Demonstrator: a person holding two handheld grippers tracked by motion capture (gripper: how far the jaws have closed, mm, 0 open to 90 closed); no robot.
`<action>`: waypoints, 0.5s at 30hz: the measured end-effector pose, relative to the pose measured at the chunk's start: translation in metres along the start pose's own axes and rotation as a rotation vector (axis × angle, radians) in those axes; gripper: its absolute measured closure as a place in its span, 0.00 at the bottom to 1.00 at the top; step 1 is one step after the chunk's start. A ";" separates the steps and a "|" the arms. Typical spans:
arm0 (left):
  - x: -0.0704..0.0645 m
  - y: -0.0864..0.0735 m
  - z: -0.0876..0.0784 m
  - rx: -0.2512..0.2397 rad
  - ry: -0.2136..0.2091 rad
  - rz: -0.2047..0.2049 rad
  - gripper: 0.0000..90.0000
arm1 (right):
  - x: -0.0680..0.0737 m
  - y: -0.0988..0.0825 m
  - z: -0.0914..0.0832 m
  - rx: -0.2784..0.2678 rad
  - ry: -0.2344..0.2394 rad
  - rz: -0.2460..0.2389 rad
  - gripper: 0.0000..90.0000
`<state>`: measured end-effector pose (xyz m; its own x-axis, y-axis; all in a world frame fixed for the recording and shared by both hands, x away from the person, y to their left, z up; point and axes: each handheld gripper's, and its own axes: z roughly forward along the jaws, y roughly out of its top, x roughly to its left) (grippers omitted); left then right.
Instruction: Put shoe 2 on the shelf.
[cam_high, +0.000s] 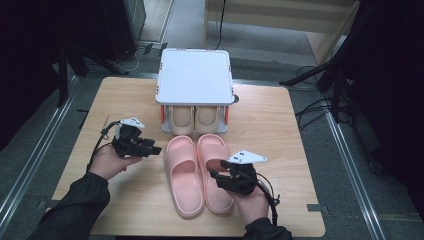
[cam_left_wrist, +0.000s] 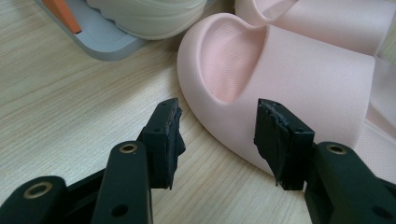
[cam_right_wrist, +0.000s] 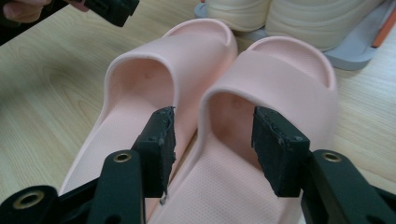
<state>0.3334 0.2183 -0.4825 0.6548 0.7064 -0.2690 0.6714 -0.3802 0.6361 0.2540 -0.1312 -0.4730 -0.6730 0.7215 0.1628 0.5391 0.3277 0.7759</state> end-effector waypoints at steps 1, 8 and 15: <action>0.000 0.000 0.000 -0.001 -0.001 -0.001 0.55 | 0.002 0.000 0.002 0.008 0.004 -0.004 0.55; 0.000 0.000 0.000 0.000 -0.001 -0.002 0.54 | 0.011 -0.004 0.016 0.041 0.013 -0.023 0.53; -0.001 -0.001 -0.001 -0.002 0.001 -0.004 0.54 | 0.016 -0.006 0.030 0.047 0.001 -0.018 0.51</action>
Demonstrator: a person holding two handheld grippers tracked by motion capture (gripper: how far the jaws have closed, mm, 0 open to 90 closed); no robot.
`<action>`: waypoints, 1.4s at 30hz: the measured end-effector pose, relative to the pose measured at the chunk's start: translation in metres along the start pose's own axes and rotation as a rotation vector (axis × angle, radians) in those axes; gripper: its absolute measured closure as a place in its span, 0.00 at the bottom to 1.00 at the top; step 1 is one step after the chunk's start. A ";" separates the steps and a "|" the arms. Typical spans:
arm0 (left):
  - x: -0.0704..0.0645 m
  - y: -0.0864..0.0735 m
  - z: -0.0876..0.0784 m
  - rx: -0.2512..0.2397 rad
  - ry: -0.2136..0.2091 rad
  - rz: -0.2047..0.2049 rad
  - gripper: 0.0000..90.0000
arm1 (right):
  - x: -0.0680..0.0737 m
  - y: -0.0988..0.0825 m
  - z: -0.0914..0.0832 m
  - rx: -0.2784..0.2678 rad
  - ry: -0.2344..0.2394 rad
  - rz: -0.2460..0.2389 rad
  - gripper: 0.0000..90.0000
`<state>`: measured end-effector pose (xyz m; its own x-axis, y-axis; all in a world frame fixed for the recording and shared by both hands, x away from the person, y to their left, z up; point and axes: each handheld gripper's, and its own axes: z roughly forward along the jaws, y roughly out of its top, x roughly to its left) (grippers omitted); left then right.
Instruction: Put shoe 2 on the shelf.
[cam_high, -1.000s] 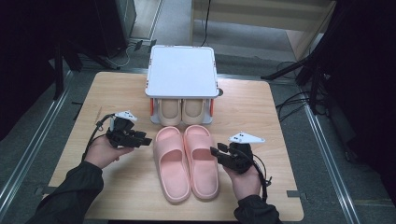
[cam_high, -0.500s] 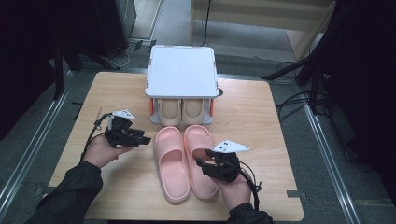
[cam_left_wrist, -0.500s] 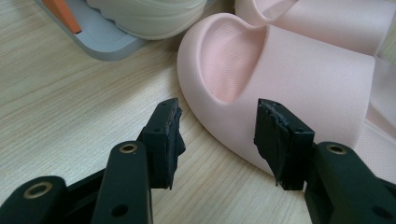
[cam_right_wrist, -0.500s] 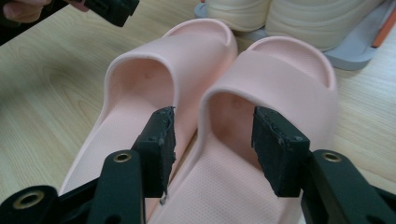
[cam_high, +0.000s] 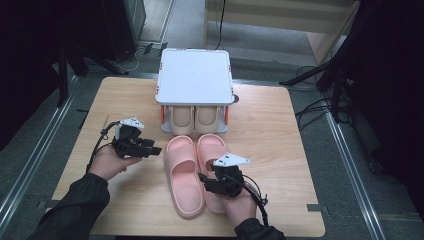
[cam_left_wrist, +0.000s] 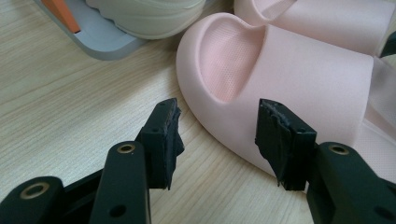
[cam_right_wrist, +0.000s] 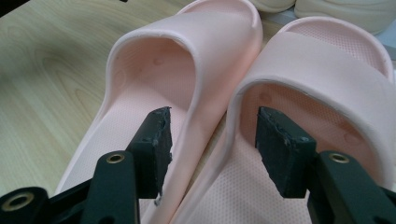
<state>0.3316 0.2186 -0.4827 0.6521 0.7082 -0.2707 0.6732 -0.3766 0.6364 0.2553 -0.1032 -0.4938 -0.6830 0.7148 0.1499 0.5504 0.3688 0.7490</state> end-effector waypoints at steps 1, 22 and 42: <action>0.000 0.000 -0.001 0.001 0.001 0.002 0.54 | 0.000 -0.001 0.002 0.000 -0.005 0.003 0.51; 0.001 -0.023 -0.017 -0.015 0.032 -0.041 0.54 | -0.001 0.011 0.039 0.025 -0.050 0.031 0.46; 0.000 -0.037 -0.026 -0.018 0.054 -0.065 0.55 | 0.002 0.019 0.047 0.044 -0.106 -0.003 0.61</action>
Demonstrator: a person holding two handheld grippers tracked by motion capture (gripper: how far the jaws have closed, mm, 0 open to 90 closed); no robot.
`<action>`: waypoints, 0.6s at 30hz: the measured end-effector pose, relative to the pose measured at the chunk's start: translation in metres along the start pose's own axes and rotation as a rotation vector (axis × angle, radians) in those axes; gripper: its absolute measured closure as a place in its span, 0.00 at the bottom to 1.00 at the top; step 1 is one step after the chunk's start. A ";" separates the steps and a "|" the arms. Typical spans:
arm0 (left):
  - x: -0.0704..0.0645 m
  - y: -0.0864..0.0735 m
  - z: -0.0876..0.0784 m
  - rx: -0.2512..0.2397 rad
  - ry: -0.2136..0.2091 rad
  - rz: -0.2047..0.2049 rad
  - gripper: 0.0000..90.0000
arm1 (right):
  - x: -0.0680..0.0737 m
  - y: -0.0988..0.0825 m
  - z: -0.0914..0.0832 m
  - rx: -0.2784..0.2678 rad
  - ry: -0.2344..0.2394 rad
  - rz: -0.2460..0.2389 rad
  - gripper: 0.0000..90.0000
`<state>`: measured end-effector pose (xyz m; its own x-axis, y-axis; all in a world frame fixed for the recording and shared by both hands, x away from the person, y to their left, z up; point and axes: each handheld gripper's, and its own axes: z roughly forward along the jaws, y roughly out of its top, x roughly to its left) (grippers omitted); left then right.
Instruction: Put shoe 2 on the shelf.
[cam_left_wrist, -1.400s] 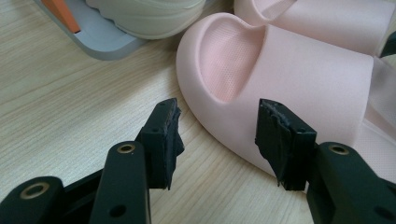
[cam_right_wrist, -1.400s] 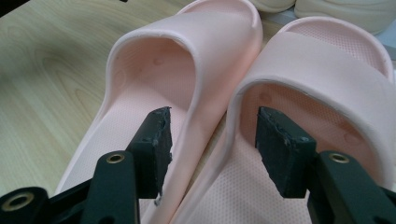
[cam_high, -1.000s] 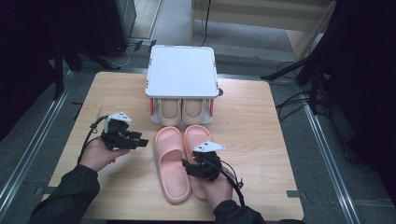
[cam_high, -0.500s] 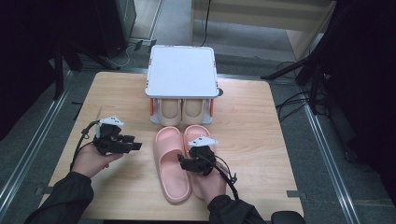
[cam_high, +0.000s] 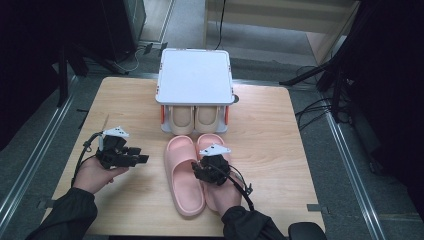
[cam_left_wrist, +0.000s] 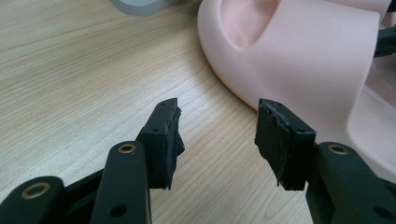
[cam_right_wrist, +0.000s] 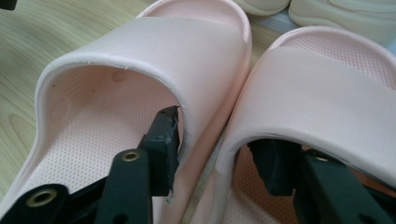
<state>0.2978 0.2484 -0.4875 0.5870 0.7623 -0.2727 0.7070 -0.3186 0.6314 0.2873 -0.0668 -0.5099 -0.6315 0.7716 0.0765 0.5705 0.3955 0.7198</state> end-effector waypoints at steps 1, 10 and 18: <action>0.000 0.000 0.000 -0.002 0.000 -0.001 0.55 | -0.001 0.000 0.000 -0.002 0.005 -0.001 0.63; 0.001 0.000 0.000 -0.002 0.000 0.000 0.55 | -0.009 -0.001 -0.004 0.008 0.035 0.031 0.76; 0.002 0.000 -0.002 -0.011 0.002 -0.006 0.56 | -0.007 -0.001 -0.007 0.015 0.053 0.012 0.84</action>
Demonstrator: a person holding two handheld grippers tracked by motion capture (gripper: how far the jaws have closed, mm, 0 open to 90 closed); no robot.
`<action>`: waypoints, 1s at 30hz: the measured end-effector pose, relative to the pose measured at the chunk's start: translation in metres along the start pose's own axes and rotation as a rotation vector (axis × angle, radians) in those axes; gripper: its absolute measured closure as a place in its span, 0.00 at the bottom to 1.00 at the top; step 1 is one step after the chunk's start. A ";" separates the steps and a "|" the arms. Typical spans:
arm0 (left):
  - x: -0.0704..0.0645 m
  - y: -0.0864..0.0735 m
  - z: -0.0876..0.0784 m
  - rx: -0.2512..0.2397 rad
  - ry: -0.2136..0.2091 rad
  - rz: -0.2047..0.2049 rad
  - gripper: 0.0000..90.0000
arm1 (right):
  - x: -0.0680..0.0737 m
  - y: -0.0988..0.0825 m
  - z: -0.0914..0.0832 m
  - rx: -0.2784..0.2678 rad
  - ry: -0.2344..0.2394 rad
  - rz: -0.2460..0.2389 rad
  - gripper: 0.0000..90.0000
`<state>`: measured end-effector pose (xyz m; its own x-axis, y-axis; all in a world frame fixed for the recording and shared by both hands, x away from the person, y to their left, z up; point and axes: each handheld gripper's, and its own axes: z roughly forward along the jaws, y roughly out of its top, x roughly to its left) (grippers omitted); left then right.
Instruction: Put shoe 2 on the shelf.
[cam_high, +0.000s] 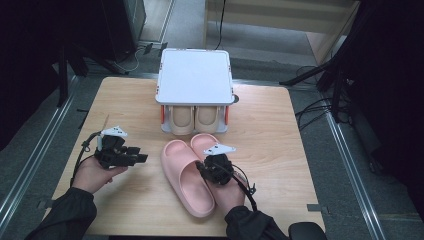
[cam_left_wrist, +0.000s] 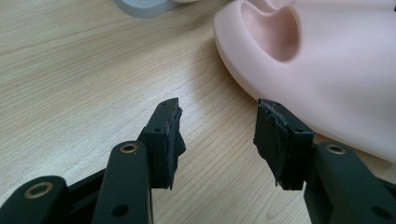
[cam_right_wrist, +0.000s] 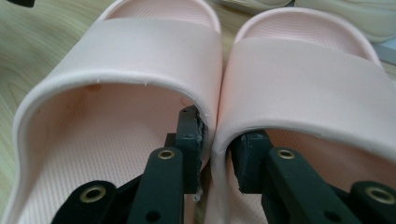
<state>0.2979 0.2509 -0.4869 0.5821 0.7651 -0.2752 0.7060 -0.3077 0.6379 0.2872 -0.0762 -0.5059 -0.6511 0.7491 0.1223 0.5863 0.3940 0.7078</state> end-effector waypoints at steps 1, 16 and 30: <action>0.000 0.000 0.000 -0.002 0.001 0.000 0.56 | 0.000 0.000 0.000 0.001 0.002 -0.009 0.85; 0.004 0.000 -0.004 -0.015 0.001 -0.011 0.56 | 0.000 0.006 -0.005 0.061 0.076 -0.087 0.85; 0.004 -0.001 -0.005 -0.022 -0.002 -0.017 0.56 | -0.002 0.019 -0.021 0.074 0.223 -0.200 0.85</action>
<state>0.2974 0.2572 -0.4848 0.5708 0.7689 -0.2880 0.7070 -0.2819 0.6486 0.2895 -0.0814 -0.4778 -0.8420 0.5208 0.1406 0.4637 0.5657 0.6819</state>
